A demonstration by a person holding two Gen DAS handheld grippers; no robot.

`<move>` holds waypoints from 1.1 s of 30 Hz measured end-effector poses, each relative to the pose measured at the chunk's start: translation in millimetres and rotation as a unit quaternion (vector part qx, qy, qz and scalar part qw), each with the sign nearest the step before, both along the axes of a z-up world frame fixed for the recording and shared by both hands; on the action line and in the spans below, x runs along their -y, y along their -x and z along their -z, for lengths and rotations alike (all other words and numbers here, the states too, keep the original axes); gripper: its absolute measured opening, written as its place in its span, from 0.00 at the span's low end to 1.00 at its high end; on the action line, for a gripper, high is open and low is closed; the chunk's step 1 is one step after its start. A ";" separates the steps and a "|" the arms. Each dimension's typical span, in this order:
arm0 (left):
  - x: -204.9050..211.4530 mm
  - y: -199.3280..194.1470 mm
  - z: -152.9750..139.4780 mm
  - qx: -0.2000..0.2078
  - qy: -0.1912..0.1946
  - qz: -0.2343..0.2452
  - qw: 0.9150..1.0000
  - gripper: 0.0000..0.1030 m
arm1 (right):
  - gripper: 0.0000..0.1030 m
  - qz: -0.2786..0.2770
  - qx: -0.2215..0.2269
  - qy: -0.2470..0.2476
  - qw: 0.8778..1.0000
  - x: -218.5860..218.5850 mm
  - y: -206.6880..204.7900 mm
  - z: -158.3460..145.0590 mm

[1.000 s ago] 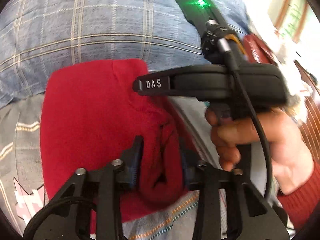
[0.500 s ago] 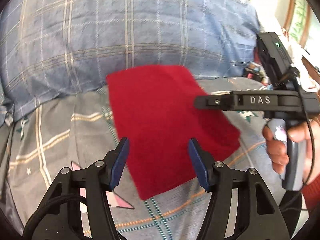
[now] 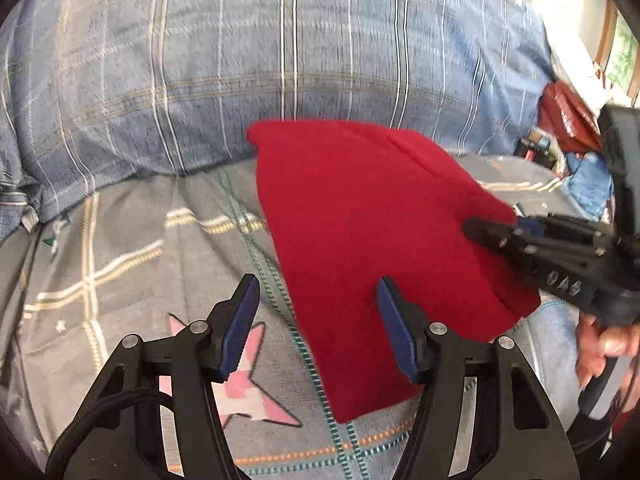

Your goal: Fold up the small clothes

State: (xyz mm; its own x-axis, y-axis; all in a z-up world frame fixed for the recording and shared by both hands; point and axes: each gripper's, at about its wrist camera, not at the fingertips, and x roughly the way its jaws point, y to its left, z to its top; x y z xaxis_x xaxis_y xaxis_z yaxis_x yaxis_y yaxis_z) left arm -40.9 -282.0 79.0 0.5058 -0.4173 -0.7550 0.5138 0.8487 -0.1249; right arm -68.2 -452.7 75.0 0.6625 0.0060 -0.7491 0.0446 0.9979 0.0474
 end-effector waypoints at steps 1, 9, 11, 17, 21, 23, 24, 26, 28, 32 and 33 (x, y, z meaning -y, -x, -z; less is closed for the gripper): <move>3.6 0.2 4.5 0.000 -0.005 0.002 1.000 0.59 | 0.23 0.006 -0.010 0.002 1.000 1.8 -2.7 8.4; 6.8 1.9 5.5 0.011 -0.018 0.001 1.000 0.59 | 0.21 0.013 0.016 0.007 1.000 9.0 10.2 -0.8; 7.5 1.7 6.4 0.010 -0.018 -0.001 1.000 0.60 | 0.21 0.016 0.007 0.008 1.000 7.8 8.0 6.8; 10.5 4.6 6.0 0.019 -0.030 -0.006 0.999 0.60 | 0.33 0.032 0.003 0.005 0.999 7.5 11.5 10.0; 11.0 3.7 6.2 0.018 -0.031 -0.007 0.999 0.60 | 0.36 0.061 0.038 -0.043 0.997 19.7 22.7 -13.2; 11.3 3.8 6.3 0.019 -0.032 -0.007 0.999 0.60 | 0.36 0.062 0.053 -0.046 0.996 18.1 23.7 -20.3; 11.8 4.0 6.2 0.020 -0.033 -0.008 0.999 0.60 | 0.36 0.058 0.057 -0.048 0.996 16.1 20.2 -22.4; 12.3 3.7 6.0 0.019 -0.033 -0.009 0.999 0.60 | 0.36 0.051 0.056 -0.045 0.996 10.8 12.4 -22.0; 13.4 3.2 6.3 0.017 -0.032 -0.009 0.999 0.61 | 0.36 0.039 0.055 -0.034 0.997 3.3 0.1 -19.5; 14.6 2.1 7.4 0.017 -0.031 -0.010 0.999 0.66 | 0.32 0.039 0.031 0.002 0.999 -0.8 -22.2 -4.1; 14.7 1.5 7.6 0.016 -0.029 -0.008 0.999 0.66 | 0.32 0.049 0.024 0.024 0.998 1.1 -26.5 1.7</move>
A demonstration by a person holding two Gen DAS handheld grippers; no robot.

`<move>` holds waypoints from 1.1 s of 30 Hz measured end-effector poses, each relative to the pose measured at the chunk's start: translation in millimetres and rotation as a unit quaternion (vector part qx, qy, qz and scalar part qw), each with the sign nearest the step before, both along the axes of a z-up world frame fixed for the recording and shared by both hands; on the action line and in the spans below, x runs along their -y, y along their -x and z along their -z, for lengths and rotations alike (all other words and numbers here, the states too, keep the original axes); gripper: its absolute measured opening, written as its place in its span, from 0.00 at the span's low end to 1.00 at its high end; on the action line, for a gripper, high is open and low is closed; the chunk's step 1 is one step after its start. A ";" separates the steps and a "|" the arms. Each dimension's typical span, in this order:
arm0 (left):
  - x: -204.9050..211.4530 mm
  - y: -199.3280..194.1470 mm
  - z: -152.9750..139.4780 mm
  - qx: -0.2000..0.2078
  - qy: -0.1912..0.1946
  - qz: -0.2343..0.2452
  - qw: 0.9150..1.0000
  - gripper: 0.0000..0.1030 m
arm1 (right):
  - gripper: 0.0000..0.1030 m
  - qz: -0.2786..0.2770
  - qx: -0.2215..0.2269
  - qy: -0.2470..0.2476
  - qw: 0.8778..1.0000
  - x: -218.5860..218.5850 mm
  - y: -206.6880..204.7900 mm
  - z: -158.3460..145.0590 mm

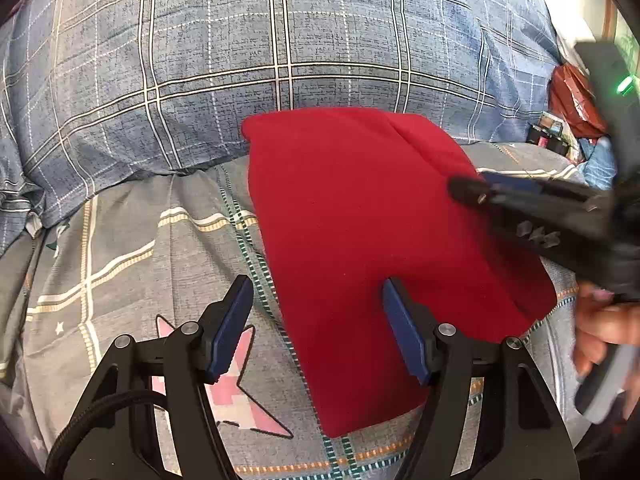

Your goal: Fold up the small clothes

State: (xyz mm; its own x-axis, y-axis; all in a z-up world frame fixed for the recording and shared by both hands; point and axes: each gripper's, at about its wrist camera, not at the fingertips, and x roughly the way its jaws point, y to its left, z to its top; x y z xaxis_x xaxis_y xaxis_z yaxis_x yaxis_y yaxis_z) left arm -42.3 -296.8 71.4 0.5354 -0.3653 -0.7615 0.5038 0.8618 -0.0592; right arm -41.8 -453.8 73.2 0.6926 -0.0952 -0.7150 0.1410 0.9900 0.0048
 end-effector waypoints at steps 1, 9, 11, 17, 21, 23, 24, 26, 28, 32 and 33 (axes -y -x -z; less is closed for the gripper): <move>0.5 -0.4 0.3 0.000 0.001 0.001 1.000 0.66 | 0.32 0.006 -0.009 0.013 1.000 3.3 -2.9 6.4; -2.5 -3.2 -3.8 -0.005 0.014 0.006 1.000 0.67 | 0.33 -0.001 -0.003 -0.017 1.000 15.3 0.3 12.0; -8.1 -7.1 -6.5 -0.009 0.030 0.007 0.999 0.67 | 0.46 0.001 0.011 -0.042 0.999 21.4 5.8 4.3; -14.8 -29.2 -1.4 -0.054 0.084 0.011 0.995 0.67 | 0.73 0.014 0.031 -0.082 0.996 44.9 10.1 1.3; -8.7 -42.6 7.4 -0.079 0.112 0.024 0.990 0.75 | 0.80 -0.008 0.011 -0.110 0.994 52.3 -7.7 13.9; -3.8 -48.9 13.6 -0.090 0.117 0.024 0.989 0.79 | 0.80 -0.032 0.002 -0.144 0.989 52.4 -14.6 18.3; -1.1 -51.8 16.7 -0.094 0.121 0.024 0.988 0.80 | 0.81 -0.042 -0.003 -0.156 0.987 52.0 -17.8 21.6; 1.1 -55.9 18.5 -0.097 0.125 0.024 0.987 0.80 | 0.75 -0.044 -0.008 -0.144 0.989 46.5 -24.1 26.3; 0.2 -57.0 16.3 -0.094 0.130 0.028 0.987 0.73 | 0.61 -0.043 -0.001 -0.127 0.991 39.8 -24.5 23.5; -10.2 -55.6 -2.2 -0.087 0.140 0.038 0.986 0.52 | 0.38 -0.047 0.014 -0.113 0.992 25.0 -16.6 3.3; -15.2 -53.7 -9.8 -0.085 0.146 0.040 0.985 0.52 | 0.36 -0.052 0.017 -0.107 0.993 18.8 -13.6 -3.4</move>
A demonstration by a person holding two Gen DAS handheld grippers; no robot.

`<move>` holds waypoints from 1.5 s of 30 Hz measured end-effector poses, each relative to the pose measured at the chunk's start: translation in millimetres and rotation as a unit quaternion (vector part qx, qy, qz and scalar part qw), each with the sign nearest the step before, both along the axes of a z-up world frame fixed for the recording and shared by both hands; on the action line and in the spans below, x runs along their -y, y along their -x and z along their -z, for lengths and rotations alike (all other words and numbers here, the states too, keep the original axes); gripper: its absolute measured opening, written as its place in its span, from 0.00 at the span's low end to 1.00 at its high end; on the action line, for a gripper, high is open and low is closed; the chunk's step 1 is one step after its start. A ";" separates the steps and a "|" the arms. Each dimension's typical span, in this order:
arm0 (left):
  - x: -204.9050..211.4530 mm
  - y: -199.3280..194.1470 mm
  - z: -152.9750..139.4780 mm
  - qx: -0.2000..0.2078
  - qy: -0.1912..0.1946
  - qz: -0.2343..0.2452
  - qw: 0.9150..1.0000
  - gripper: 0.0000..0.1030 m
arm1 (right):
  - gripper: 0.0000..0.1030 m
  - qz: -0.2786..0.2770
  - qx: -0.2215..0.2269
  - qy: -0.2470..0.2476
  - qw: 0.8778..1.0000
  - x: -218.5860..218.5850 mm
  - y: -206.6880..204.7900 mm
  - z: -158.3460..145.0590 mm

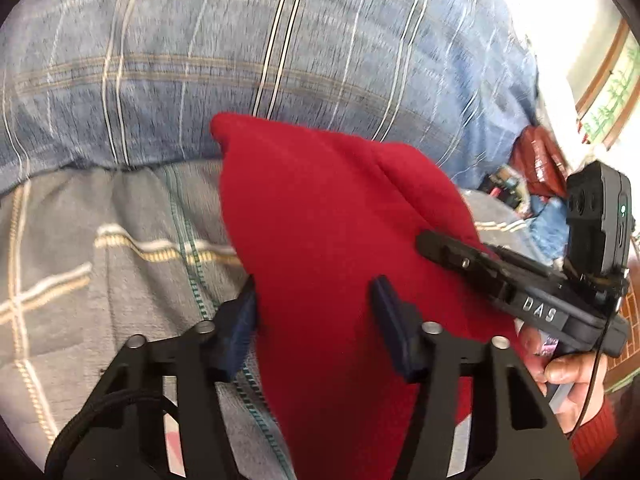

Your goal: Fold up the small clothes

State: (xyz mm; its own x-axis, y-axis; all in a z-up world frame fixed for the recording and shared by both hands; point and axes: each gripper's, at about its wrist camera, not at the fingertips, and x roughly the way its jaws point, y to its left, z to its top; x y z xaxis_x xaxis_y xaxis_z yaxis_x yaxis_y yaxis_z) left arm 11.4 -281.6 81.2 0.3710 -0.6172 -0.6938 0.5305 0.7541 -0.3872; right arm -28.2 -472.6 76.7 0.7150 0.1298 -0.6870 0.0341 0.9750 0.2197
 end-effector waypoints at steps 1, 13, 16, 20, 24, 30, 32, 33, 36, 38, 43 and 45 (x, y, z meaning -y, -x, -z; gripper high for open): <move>-6.9 3.4 -9.8 0.004 0.007 -0.001 1.000 0.52 | 0.35 -0.004 0.003 0.000 1.000 -4.2 1.3 -3.9; -85.1 107.0 -52.0 0.068 -0.038 -0.008 0.997 0.51 | 0.34 -0.061 0.016 0.031 0.997 -104.3 82.5 -34.3; -101.2 109.6 -32.6 0.049 -0.047 -0.037 0.997 0.51 | 0.34 -0.014 -0.010 0.059 0.998 -100.0 82.9 -10.1; -110.7 110.0 -18.1 0.037 -0.054 -0.056 0.996 0.51 | 0.34 0.023 -0.023 0.032 0.999 -71.5 83.3 0.2; -105.6 108.6 -12.2 0.032 -0.059 -0.064 0.996 0.52 | 0.36 0.049 -0.003 0.013 0.999 -60.9 96.2 -19.4; -81.0 108.7 3.8 0.046 -0.095 -0.059 0.993 0.52 | 0.36 -0.045 0.009 0.034 0.998 -109.9 120.6 -36.9; -74.0 108.9 8.3 0.048 -0.100 -0.058 0.992 0.52 | 0.36 -0.057 0.002 0.056 0.997 -118.6 122.2 -26.5; -71.7 108.5 8.7 0.049 -0.102 -0.057 0.992 0.52 | 0.36 -0.053 -0.014 0.095 0.994 -122.1 118.0 -14.2; -62.7 112.8 10.0 0.061 -0.115 -0.053 0.990 0.60 | 0.35 -0.039 -0.051 0.145 0.987 -114.3 109.7 19.0; -58.9 115.3 11.8 0.072 -0.125 -0.054 0.988 0.61 | 0.35 -0.033 -0.047 0.124 0.991 -108.2 112.9 26.6; -56.8 120.1 8.6 0.090 -0.140 -0.064 0.984 0.61 | 0.35 -0.023 -0.037 0.122 0.992 -113.5 117.7 19.2; -58.5 122.3 6.8 0.096 -0.143 -0.069 0.983 0.61 | 0.36 -0.015 -0.030 0.102 0.994 -110.8 122.4 12.4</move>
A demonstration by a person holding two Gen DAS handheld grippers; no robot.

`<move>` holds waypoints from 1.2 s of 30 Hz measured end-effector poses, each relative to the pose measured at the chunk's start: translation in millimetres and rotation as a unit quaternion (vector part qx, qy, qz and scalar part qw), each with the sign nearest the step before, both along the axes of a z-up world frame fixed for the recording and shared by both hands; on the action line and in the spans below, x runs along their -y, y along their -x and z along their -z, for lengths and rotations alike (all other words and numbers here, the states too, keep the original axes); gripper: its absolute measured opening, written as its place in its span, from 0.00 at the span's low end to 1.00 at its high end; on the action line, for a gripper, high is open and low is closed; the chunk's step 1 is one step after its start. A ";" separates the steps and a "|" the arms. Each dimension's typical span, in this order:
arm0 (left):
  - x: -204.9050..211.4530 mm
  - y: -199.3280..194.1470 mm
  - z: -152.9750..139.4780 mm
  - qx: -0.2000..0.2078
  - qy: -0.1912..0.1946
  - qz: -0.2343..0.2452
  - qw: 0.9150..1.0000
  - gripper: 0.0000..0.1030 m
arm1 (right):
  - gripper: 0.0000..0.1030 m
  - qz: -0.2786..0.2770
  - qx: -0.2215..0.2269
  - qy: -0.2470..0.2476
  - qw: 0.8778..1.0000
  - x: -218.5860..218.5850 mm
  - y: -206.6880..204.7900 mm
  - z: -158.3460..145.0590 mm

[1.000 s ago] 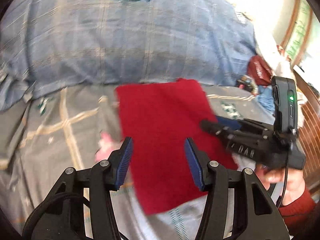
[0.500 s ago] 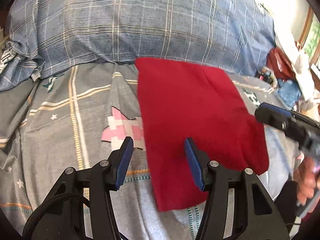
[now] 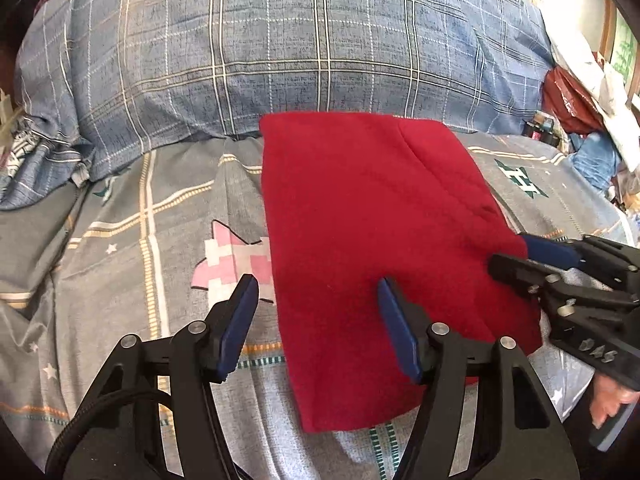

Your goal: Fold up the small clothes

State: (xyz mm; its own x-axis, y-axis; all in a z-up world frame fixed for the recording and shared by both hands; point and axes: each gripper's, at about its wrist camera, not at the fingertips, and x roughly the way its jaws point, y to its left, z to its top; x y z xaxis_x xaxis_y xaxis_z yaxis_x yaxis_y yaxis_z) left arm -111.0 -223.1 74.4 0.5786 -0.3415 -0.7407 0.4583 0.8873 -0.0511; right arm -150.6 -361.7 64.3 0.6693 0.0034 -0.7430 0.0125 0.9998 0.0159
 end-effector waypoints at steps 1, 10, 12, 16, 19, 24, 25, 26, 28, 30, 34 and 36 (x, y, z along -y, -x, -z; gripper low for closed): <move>-0.9 0.9 -0.6 0.002 -0.002 -0.003 1.000 0.61 | 0.36 0.004 0.005 -0.008 1.000 2.8 3.8 -2.5; -11.1 11.2 -5.3 0.008 -0.009 -0.038 0.999 0.61 | 0.44 0.015 0.033 -0.013 0.999 -13.9 24.1 -18.9; -15.3 14.3 -6.1 0.007 -0.004 -0.045 0.999 0.61 | 0.46 0.022 0.039 -0.011 0.999 -15.9 27.4 -18.8; -24.0 20.3 -9.1 0.011 0.005 -0.057 0.998 0.61 | 0.54 0.035 0.037 -0.013 0.999 -17.1 29.3 -16.1; -31.0 25.3 -10.9 0.016 0.008 -0.070 0.997 0.61 | 0.62 0.039 0.042 -0.008 0.998 -21.1 33.3 -15.7; -41.5 31.7 -13.6 0.019 0.017 -0.087 0.996 0.61 | 0.69 0.041 0.047 -0.012 0.998 -26.1 38.1 -16.2; -42.6 33.1 -14.3 0.021 0.016 -0.088 0.996 0.61 | 0.69 0.041 0.046 -0.012 0.998 -27.0 38.5 -16.2; -43.4 34.4 -15.0 0.023 0.014 -0.090 0.996 0.61 | 0.70 0.040 0.046 -0.011 0.998 -28.0 38.9 -16.0; -44.4 37.3 -16.8 0.028 0.011 -0.089 0.996 0.61 | 0.70 0.039 0.046 -0.006 0.998 -31.6 40.0 -16.4; -45.4 39.5 -18.4 0.030 0.009 -0.089 0.995 0.61 | 0.71 0.038 0.047 0.001 0.998 -34.5 40.7 -17.1; -49.0 43.2 -21.2 0.034 0.012 -0.095 0.995 0.61 | 0.73 0.041 0.051 0.003 0.998 -38.2 43.1 -19.1; -50.9 44.9 -22.4 0.036 0.013 -0.097 0.995 0.61 | 0.73 0.042 0.051 0.003 0.998 -39.0 44.2 -19.6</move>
